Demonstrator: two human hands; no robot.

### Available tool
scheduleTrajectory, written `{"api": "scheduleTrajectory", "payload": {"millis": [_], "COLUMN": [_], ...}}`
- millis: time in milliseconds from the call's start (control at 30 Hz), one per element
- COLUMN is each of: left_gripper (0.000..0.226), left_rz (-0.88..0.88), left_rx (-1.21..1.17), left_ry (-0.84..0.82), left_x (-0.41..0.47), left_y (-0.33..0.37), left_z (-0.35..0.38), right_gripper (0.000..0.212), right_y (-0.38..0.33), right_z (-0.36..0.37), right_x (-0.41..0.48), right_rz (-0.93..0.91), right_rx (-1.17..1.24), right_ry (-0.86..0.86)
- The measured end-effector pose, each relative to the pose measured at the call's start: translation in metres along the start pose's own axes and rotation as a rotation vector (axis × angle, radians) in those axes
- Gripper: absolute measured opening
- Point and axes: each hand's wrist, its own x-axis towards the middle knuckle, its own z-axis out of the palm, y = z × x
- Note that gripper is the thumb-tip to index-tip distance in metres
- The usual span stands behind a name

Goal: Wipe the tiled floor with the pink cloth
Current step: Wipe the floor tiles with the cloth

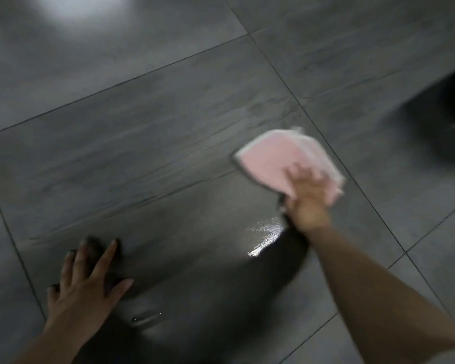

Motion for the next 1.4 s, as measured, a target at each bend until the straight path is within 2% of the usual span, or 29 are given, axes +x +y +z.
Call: {"api": "scheduleTrajectory", "payload": {"millis": [100, 167, 233, 267, 367, 433, 500, 567, 633, 700, 767, 800, 833, 867, 900, 967, 1067, 1167, 1233, 1267, 1333, 1400], "left_gripper": [0.075, 0.073, 0.073, 0.073, 0.074, 0.076, 0.078, 0.077, 0.077, 0.078, 0.079, 0.079, 0.078, 0.075, 0.071, 0.065, 0.06, 0.057, 0.056, 0.056, 0.057, 0.056], "left_rz": [-0.01, -0.038, -0.058, -0.059, -0.063, -0.061, -0.049, -0.029, -0.011, -0.002, 0.007, 0.012, 0.014, 0.013, 0.016, 0.042, 0.134, 0.197, 0.237, 0.244, 0.23, 0.191], "left_rx": [-0.007, 0.046, 0.093, 0.098, 0.114, 0.132, 0.144, 0.155, 0.129, 0.108, 0.119, 0.124, 0.126, 0.127, 0.133, 0.17, 0.193, 0.173, 0.164, 0.133, 0.045, -0.027], "left_ry": [-0.018, -0.098, -0.128, -0.127, -0.145, -0.148, -0.125, -0.095, -0.08, -0.086, -0.109, -0.123, -0.138, -0.156, -0.179, -0.215, -0.172, -0.1, -0.076, -0.06, -0.027, -0.011], "left_x": [0.014, 0.023, 0.023, 0.022, 0.021, 0.02, 0.02, 0.02, 0.02, 0.019, 0.019, 0.018, 0.02, 0.021, 0.021, 0.019, 0.005, -0.015, -0.028, -0.036, -0.051, -0.07], "left_y": [0.008, 0.014, 0.015, 0.016, 0.017, 0.018, 0.015, 0.012, 0.01, 0.009, 0.009, 0.008, 0.009, 0.011, 0.011, 0.009, -0.003, -0.019, -0.029, -0.034, -0.043, -0.055], "left_z": [-0.002, -0.004, -0.003, -0.003, -0.006, -0.007, -0.005, -0.005, -0.005, -0.004, -0.004, -0.005, -0.007, -0.01, -0.014, -0.024, -0.034, -0.037, -0.033, -0.031, -0.028, -0.023], "right_gripper": [0.099, 0.101, 0.092, 0.087, 0.062, 0.061, 0.062, 0.063, 0.061, 0.066, 0.078, 0.081, 0.081, 0.079, 0.073, 0.062, 0.058, 0.055, 0.058, 0.06, 0.061, 0.071], "right_y": [0.051, 0.029, -0.024, -0.052, -0.144, -0.183, -0.179, -0.127, -0.052, 0.014, 0.032, 0.021, 0.003, -0.019, -0.044, -0.087, -0.114, -0.113, -0.105, -0.103, -0.1, -0.104], "right_z": [-0.023, -0.023, -0.017, -0.011, 0.021, 0.042, 0.038, 0.035, 0.018, 0.001, -0.008, -0.006, -0.002, 0.002, 0.006, 0.017, 0.01, -0.019, -0.038, -0.047, -0.057, -0.061], "right_x": [-0.016, -0.001, 0.029, 0.042, 0.049, 0.028, 0.016, 0.012, 0.0, -0.033, -0.073, -0.089, -0.099, -0.106, -0.114, -0.129, -0.149, -0.149, -0.152, -0.155, -0.169, -0.187], "right_rz": [0.398, 0.64, 0.8, 0.76, 0.282, -0.109, -0.352, -0.456, -0.301, -0.01, 0.33, 0.51, 0.615, 0.635, 0.573, 0.328, 0.072, 0.09, 0.099, 0.093, 0.062, 0.067], "right_rx": [0.038, 0.118, 0.19, 0.187, 0.072, 0.062, 0.012, -0.041, -0.082, -0.083, 0.012, 0.064, 0.096, 0.136, 0.137, 0.01, -0.083, -0.022, 0.107, 0.118, 0.083, -0.026], "right_ry": [0.097, 0.188, 0.166, 0.109, -0.133, -0.099, -0.12, -0.087, -0.023, 0.015, 0.032, 0.042, 0.033, -0.037, -0.133, -0.277, -0.307, -0.277, -0.48, -0.514, -0.499, -0.538]}}
